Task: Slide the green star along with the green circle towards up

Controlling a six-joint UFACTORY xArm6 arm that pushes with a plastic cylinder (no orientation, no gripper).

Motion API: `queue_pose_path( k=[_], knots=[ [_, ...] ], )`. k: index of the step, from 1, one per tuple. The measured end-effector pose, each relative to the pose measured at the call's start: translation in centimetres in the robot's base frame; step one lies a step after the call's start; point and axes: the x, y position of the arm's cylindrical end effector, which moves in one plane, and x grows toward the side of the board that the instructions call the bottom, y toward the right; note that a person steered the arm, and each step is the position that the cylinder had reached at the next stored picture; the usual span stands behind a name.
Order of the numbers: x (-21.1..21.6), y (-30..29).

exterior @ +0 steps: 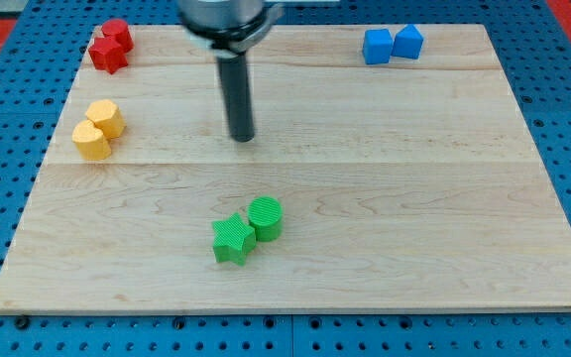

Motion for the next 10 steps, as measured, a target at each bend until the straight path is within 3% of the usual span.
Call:
queue_pose_path(
  k=[1,2,3,5,6,7,10],
  knots=[
    [-4.5,5.1],
    [-4.1,6.6],
    [1.6,2.3],
    [17.4,-6.5],
    [22.2,-8.3],
    [22.8,-7.3],
    [14.1,2.1]
  ],
)
